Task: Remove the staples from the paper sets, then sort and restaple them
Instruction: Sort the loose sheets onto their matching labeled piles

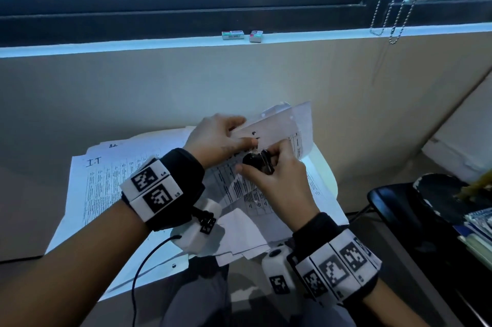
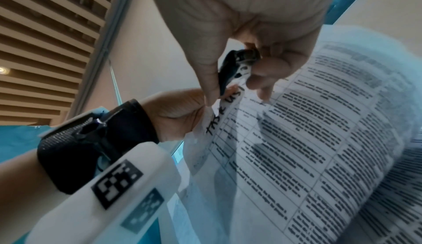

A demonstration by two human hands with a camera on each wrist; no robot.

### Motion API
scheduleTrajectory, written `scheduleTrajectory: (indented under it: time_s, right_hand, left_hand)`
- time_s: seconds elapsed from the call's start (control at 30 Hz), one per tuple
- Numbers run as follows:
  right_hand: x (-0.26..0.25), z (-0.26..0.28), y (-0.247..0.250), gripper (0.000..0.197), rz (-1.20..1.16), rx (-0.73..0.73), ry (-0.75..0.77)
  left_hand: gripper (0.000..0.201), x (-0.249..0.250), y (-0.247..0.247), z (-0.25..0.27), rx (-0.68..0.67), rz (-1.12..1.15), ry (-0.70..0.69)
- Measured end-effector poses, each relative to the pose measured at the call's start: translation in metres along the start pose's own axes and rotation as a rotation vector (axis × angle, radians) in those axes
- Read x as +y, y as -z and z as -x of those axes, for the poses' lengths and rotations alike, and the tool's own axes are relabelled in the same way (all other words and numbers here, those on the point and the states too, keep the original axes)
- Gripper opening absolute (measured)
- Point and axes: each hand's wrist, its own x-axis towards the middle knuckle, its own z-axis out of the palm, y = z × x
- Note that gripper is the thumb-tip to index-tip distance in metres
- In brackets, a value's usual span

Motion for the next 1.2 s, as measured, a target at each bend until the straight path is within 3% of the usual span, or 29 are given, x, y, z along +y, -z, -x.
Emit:
scheduleTrajectory:
  time_s: [0.13, 0.27, 0.37, 0.57, 0.8, 1.2]
  right_hand:
    - [0.000, 0.004, 0.005, 0.048, 0.018, 0.066, -0.017]
    - [-0.001, 0.004, 0.007, 0.051, 0.064, 0.085, -0.017]
    - [-0.005, 0.005, 0.002, 0.053, 0.128, 0.080, -0.004]
    - [-0.008, 0.004, -0.009, 0.052, 0.200, 0.108, 0.015]
    - [-0.012, 0.017, -0.019, 0.047, 0.120, 0.202, 0.096]
    - [-0.018, 0.020, -0.019, 0.045, -0.017, 0.268, 0.069]
  left_hand:
    - [0.012, -0.001, 0.004, 0.001, 0.041, 0.068, 0.021]
    - [0.019, -0.006, 0.011, 0.005, -0.082, 0.379, 0.118]
    - [0.019, -0.010, 0.009, 0.007, -0.102, 0.548, 0.150]
    - [0.003, -0.006, 0.006, 0.010, -0.091, 0.600, 0.143]
    - [0.010, 0.006, 0.003, 0.018, -0.103, 0.675, 0.115]
    - [0.011, 0.013, 0.000, 0.024, -0.055, 0.689, 0.086]
